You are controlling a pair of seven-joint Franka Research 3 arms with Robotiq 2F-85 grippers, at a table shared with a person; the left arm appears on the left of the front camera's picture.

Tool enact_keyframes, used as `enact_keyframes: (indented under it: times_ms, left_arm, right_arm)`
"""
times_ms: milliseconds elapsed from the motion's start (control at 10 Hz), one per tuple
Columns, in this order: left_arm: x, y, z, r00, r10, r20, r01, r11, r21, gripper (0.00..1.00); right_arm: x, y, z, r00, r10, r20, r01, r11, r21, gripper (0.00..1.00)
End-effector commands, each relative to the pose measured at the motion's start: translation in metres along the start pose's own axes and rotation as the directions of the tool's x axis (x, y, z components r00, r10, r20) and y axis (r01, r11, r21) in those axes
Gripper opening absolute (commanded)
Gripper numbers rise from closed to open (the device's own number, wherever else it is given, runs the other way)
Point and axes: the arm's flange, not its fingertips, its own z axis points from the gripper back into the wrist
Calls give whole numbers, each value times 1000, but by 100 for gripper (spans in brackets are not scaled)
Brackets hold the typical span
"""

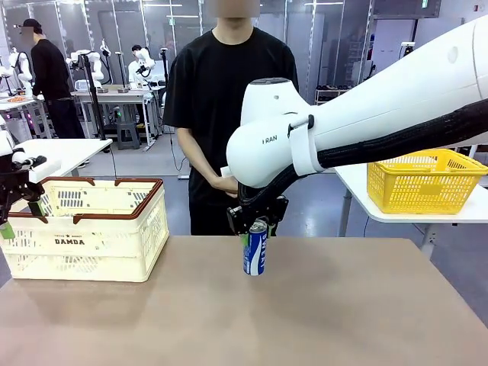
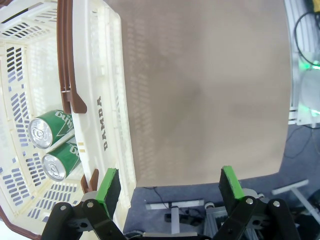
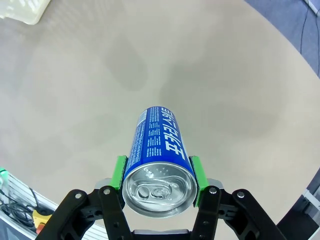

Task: Place the drinks into the Shopping basket.
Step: Pick up one drink and place it into the Shopping basket.

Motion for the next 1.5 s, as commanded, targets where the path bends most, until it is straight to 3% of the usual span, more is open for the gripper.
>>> enact_keyframes:
  times_ms: [0,700,1100,1200,1400]
  left_arm:
    - [-1,-3,2,1000,-1,-6,0,1000,-9,100]
    - [-1,-3,2,1000,-1,-6,0,1000,-9,100]
    - [-1,-3,2,1000,-1,-6,0,1000,-9,100]
    - [-1,-3,2,1000,-1,-6,0,1000,-9,100]
    - [-1,-3,2,1000,-1,-6,0,1000,-9,100]
  right_arm:
    - [2,-3,-2,999,21,24,-21,1000,14,42]
    - [-4,-19,-63,999,13,-50,-13,1000,17,42]
    - [-5,-25,-69,998,7,-62,-6,1000,17,42]
    - [-4,-25,-70,998,7,-65,-5,1000,18,67]
    - [-5,-25,-70,998,6,-65,-4,1000,21,86]
